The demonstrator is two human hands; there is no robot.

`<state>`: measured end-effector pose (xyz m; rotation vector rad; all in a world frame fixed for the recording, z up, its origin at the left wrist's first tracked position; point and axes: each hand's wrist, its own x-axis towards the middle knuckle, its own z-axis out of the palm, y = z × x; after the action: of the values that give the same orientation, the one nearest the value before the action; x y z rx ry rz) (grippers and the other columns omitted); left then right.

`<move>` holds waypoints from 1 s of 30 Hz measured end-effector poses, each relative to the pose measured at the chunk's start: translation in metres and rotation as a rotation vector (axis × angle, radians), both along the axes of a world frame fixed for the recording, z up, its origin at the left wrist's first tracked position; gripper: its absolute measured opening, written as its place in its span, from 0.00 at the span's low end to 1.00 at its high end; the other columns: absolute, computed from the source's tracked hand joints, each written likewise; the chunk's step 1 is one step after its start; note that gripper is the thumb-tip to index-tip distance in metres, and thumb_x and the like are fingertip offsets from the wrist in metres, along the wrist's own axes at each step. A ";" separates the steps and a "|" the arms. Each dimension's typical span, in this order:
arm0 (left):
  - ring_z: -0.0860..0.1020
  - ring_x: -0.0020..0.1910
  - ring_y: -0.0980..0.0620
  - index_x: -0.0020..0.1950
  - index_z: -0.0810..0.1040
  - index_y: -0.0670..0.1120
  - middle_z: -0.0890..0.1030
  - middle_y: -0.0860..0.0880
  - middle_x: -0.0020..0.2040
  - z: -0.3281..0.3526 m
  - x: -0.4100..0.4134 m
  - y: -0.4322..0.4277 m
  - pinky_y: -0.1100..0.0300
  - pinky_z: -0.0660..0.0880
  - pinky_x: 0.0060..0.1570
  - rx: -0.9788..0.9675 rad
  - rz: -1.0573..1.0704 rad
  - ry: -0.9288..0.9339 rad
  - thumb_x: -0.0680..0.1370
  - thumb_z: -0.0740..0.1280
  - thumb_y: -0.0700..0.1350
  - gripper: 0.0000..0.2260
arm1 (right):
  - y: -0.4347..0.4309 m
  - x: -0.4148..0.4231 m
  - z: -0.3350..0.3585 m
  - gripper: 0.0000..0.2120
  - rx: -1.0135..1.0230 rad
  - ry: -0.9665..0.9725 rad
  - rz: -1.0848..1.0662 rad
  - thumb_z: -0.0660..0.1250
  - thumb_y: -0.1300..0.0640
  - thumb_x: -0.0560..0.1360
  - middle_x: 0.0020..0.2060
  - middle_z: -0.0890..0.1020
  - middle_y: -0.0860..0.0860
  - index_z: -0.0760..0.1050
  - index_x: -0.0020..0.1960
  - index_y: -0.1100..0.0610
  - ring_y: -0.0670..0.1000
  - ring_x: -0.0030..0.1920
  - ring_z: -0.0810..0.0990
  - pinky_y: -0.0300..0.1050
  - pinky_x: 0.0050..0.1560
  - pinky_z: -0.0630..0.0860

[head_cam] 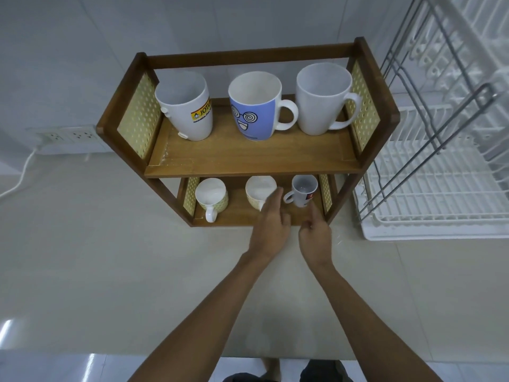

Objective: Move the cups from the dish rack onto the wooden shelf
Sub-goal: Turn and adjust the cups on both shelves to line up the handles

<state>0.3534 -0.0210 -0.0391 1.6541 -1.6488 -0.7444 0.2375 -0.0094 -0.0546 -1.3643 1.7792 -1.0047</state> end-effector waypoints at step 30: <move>0.72 0.73 0.47 0.78 0.67 0.42 0.73 0.45 0.74 -0.009 -0.053 0.014 0.54 0.70 0.72 0.153 0.032 0.104 0.83 0.61 0.33 0.23 | -0.047 -0.029 0.007 0.22 0.152 -0.176 0.106 0.58 0.56 0.84 0.65 0.81 0.51 0.67 0.77 0.46 0.55 0.65 0.78 0.58 0.68 0.74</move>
<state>0.3006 -0.0070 -0.0485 1.7119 -1.5225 -0.9442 0.2089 -0.0568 -0.0472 -1.2235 1.6018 -0.8857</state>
